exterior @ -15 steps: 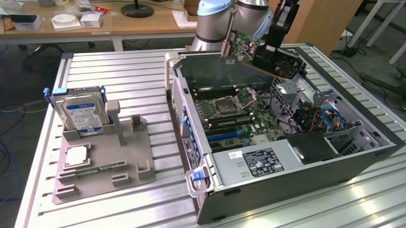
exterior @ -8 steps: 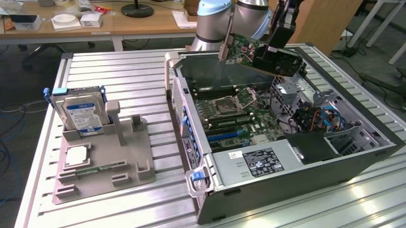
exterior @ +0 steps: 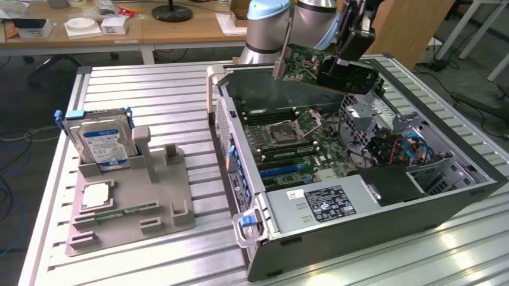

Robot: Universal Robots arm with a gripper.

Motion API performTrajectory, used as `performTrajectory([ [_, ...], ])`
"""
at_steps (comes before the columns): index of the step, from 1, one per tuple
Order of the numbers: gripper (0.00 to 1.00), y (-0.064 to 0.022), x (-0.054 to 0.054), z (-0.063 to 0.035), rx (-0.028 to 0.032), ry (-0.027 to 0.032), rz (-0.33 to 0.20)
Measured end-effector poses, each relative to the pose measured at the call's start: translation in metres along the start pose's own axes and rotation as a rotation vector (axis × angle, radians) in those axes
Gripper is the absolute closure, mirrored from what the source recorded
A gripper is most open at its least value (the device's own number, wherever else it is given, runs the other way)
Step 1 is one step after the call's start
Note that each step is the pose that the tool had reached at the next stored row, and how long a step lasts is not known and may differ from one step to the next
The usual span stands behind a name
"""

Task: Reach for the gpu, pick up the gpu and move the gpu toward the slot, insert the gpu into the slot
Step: 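Insert the gpu into the slot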

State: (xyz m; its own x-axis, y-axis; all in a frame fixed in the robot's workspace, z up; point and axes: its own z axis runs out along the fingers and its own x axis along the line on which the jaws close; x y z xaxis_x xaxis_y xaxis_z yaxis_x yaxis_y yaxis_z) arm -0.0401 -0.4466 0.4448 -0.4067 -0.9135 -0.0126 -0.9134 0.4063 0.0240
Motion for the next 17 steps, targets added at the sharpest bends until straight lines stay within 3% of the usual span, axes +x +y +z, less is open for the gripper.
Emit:
performTrajectory([
  [13,0.74,0.0,-0.0001,0.0,-0.0029,0.0024,-0.177],
  [17,0.74,0.0001,-0.0001,0.0,-0.0032,0.0027,-0.193],
])
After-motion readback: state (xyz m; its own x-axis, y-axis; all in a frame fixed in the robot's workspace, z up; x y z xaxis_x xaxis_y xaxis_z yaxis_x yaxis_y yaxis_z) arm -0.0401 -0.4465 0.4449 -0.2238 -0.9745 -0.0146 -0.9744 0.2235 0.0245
